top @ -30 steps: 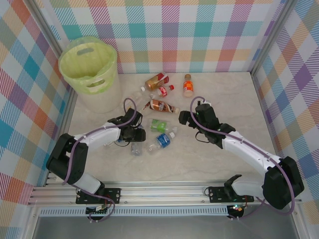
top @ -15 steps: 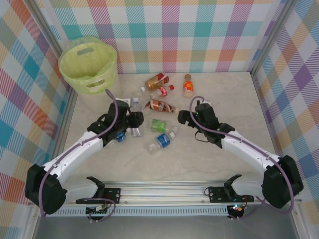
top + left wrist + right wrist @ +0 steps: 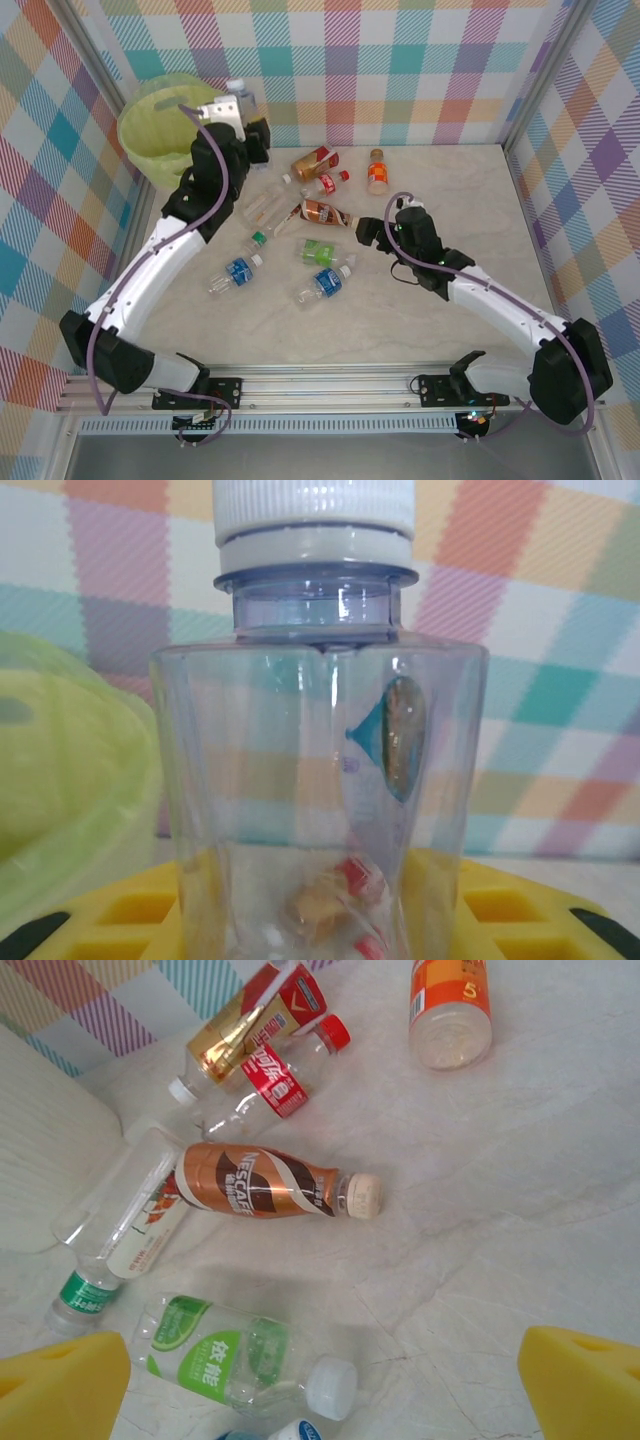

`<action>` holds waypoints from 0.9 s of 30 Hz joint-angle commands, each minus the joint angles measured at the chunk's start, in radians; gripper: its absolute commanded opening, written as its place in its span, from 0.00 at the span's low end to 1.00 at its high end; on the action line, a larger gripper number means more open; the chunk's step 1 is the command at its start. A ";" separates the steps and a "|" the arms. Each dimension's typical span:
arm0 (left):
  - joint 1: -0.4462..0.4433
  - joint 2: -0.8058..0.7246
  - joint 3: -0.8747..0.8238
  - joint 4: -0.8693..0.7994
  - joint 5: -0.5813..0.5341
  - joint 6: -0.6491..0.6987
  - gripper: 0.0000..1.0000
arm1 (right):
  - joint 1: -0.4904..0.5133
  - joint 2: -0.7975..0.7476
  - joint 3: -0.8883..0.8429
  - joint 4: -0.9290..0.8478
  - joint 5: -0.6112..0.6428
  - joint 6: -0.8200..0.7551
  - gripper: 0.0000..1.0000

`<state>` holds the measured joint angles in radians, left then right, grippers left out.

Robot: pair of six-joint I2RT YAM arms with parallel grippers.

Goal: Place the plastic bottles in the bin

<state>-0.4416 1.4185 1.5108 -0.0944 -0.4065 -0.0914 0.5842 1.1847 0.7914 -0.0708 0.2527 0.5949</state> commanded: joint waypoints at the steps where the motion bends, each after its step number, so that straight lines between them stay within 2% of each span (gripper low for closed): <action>1: 0.092 0.070 0.074 0.062 -0.089 0.069 0.44 | 0.003 -0.050 -0.024 0.042 0.014 0.000 1.00; 8: 0.242 0.179 0.237 0.031 -0.041 0.045 0.45 | 0.003 -0.094 -0.044 0.025 0.020 -0.002 1.00; 15: 0.352 0.234 0.273 -0.004 -0.010 -0.053 0.46 | 0.003 -0.125 -0.059 0.026 0.012 -0.003 1.00; 21: 0.413 0.296 0.295 -0.071 0.042 -0.117 0.48 | 0.003 -0.134 -0.057 0.026 -0.007 -0.005 1.00; 25: 0.438 0.378 0.390 -0.174 0.081 -0.140 0.61 | 0.003 -0.129 -0.047 0.015 -0.015 -0.004 1.00; 27: 0.441 0.430 0.474 -0.295 0.091 -0.135 0.70 | 0.003 -0.129 -0.043 0.007 -0.022 -0.001 1.00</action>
<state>-0.0189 1.8042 1.8950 -0.2455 -0.3561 -0.2012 0.5842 1.0649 0.7460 -0.0643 0.2481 0.5945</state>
